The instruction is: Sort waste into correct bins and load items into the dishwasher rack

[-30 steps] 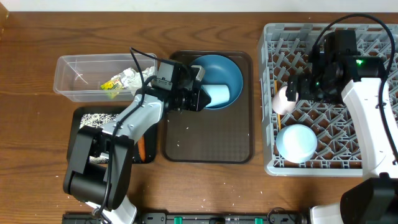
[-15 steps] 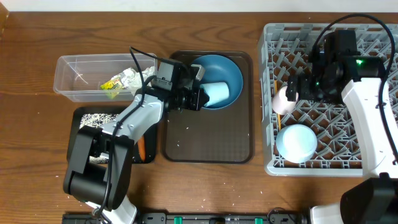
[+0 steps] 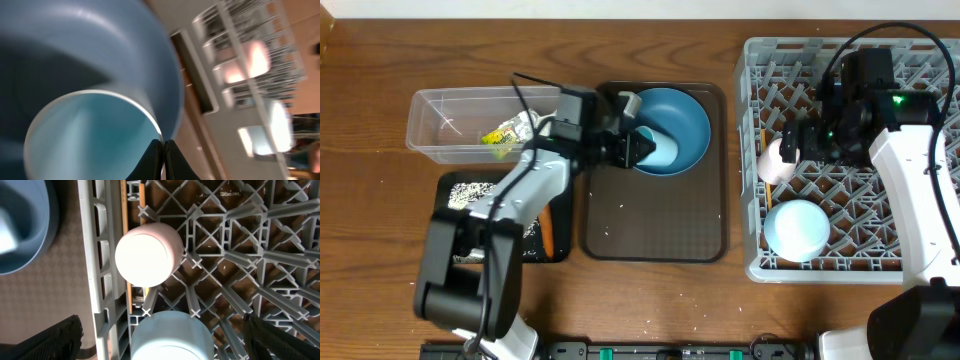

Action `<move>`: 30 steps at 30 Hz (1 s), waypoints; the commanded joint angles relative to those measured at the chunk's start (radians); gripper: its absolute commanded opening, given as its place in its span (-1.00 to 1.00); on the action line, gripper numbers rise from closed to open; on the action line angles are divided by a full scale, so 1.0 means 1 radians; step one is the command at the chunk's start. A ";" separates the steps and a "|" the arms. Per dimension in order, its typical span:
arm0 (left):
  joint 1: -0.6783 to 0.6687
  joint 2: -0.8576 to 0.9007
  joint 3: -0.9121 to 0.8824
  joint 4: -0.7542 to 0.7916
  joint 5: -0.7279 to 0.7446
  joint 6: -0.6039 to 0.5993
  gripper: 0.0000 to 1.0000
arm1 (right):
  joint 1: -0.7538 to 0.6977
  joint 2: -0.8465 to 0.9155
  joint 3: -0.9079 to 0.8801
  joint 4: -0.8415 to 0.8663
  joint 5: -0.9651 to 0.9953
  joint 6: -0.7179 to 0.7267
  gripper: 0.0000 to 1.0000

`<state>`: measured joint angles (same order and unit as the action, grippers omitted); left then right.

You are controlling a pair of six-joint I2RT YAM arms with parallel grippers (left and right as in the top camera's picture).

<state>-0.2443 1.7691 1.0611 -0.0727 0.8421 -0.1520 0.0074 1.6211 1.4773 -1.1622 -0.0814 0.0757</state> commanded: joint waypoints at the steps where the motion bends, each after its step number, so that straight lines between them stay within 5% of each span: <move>1: 0.050 -0.082 0.004 0.006 0.169 -0.037 -0.88 | -0.007 0.001 0.013 -0.001 0.003 -0.002 0.98; 6: 0.127 -0.155 0.004 0.007 0.343 -0.059 -0.88 | -0.007 0.001 0.013 -0.001 0.003 -0.002 0.99; 12: 0.150 -0.182 0.004 0.000 0.309 -0.104 -0.66 | -0.007 0.001 0.013 -0.001 0.003 -0.002 0.99; 16: 0.087 -0.181 0.003 -0.043 0.130 -0.095 0.07 | -0.007 0.001 0.013 -0.001 0.003 -0.002 0.99; 21: -0.006 -0.181 0.003 -0.040 -0.200 -0.077 0.46 | -0.007 0.001 0.013 -0.001 0.003 -0.002 0.98; 30: -0.114 -0.181 0.003 0.106 -0.511 0.024 0.70 | -0.007 0.001 0.013 -0.001 0.003 -0.002 0.98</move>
<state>-0.3382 1.5917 1.0607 0.0036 0.4812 -0.1844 0.0074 1.6211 1.4773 -1.1622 -0.0814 0.0757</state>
